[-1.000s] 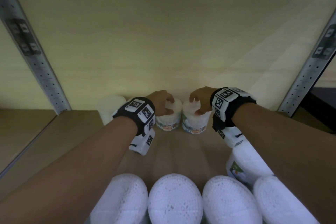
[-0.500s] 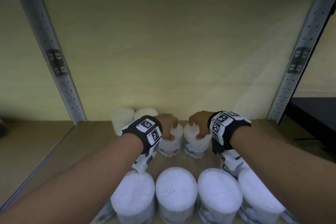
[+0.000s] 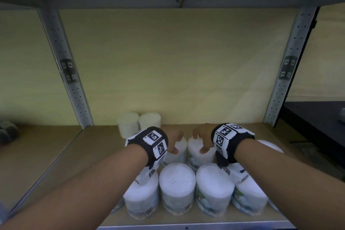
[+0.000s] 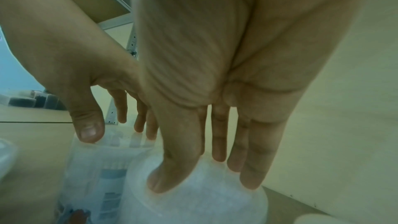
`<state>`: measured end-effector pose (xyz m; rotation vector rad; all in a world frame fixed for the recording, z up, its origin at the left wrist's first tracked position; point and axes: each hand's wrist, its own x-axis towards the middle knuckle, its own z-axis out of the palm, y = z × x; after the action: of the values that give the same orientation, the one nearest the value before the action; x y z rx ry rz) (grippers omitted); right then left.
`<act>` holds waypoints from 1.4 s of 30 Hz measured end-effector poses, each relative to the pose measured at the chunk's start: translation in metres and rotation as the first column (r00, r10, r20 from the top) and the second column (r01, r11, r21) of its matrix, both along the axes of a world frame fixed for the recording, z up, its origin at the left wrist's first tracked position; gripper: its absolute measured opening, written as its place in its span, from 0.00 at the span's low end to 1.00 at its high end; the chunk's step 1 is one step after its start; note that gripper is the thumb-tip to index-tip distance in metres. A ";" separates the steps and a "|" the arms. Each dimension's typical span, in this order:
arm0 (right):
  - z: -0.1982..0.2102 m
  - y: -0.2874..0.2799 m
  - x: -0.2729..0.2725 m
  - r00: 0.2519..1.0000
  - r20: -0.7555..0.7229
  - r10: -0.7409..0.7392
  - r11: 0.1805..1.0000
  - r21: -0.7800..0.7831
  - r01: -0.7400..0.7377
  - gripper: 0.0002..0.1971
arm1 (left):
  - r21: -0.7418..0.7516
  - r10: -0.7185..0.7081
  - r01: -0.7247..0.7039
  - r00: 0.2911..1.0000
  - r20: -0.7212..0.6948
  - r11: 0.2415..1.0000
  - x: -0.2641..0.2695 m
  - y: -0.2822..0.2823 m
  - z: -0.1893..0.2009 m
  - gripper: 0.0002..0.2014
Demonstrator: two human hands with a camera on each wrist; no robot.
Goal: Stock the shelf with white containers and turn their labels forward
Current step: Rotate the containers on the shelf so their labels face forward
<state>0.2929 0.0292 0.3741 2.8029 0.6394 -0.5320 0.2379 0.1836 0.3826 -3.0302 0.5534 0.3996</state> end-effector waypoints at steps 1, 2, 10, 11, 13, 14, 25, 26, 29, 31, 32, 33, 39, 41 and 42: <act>-0.013 -0.006 0.015 1.000 0.018 -0.014 1.000 -0.019 0.014 0.43 | 0.005 0.004 -0.004 1.000 0.000 1.000 -0.003 -0.001 0.000 0.26; -0.031 -0.013 0.034 1.000 0.015 -0.019 1.000 0.000 0.019 0.44 | 0.009 0.009 -0.009 1.000 -0.001 1.000 -0.005 -0.001 -0.001 0.26; 0.014 -0.009 -0.037 0.997 -0.067 -0.038 0.996 0.081 0.043 0.33 | 0.013 0.021 -0.021 1.000 -0.010 1.000 -0.023 -0.008 -0.001 0.26; 0.014 -0.010 -0.039 0.997 -0.062 -0.038 0.995 0.087 0.043 0.33 | 0.013 0.020 -0.020 1.000 -0.011 1.000 -0.025 -0.008 -0.001 0.25; 0.015 -0.010 -0.043 0.996 -0.075 -0.048 0.993 0.108 0.056 0.33 | 0.021 0.016 -0.016 1.000 -0.004 1.000 -0.027 -0.009 -0.002 0.25; 0.015 -0.011 -0.044 0.996 -0.076 -0.047 0.993 0.100 0.055 0.33 | 0.028 0.014 -0.014 1.000 -0.002 1.000 -0.028 -0.010 -0.002 0.25; 0.029 0.000 -0.045 0.999 0.016 -0.050 0.963 0.264 0.044 0.25 | -0.071 0.086 -0.085 0.996 0.007 0.994 -0.019 0.018 0.010 0.27; 0.030 0.004 -0.043 0.998 0.016 -0.057 0.957 0.284 0.050 0.24 | -0.068 0.112 -0.111 0.994 0.006 0.991 -0.017 0.026 0.012 0.27; 0.031 0.017 -0.034 0.999 0.023 -0.043 0.947 0.320 0.034 0.23 | -0.078 0.183 -0.181 0.983 0.016 0.980 -0.009 0.055 0.012 0.26; 0.031 0.026 -0.026 0.999 0.037 -0.028 0.936 0.352 0.013 0.23 | -0.078 0.224 -0.223 0.975 0.010 0.972 -0.004 0.076 0.012 0.27; 0.031 0.031 -0.022 0.999 0.045 -0.020 0.929 0.369 0.002 0.23 | -0.078 0.247 -0.246 0.969 0.003 0.966 0.000 0.087 0.011 0.27; 0.031 0.036 -0.017 0.999 0.051 -0.012 0.924 0.383 -0.008 0.22 | -0.081 0.266 -0.265 0.964 0.000 0.961 0.003 0.097 0.011 0.27; 0.033 0.075 0.021 0.996 0.072 0.050 0.931 0.358 -0.073 0.20 | -0.121 0.345 -0.340 0.939 0.016 0.932 0.024 0.139 0.010 0.25; 0.034 0.090 0.032 0.994 0.078 0.074 0.934 0.345 -0.097 0.20 | -0.143 0.368 -0.360 0.930 0.027 0.922 0.034 0.151 0.008 0.26; 0.034 0.097 0.037 0.993 0.082 0.083 0.935 0.337 -0.106 0.20 | -0.150 0.378 -0.369 0.926 0.029 0.917 0.040 0.157 0.006 0.27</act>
<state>0.3298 0.1258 0.4083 3.0715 0.9276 -0.3329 0.2779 0.3410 0.3886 -3.2712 -0.0105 0.2915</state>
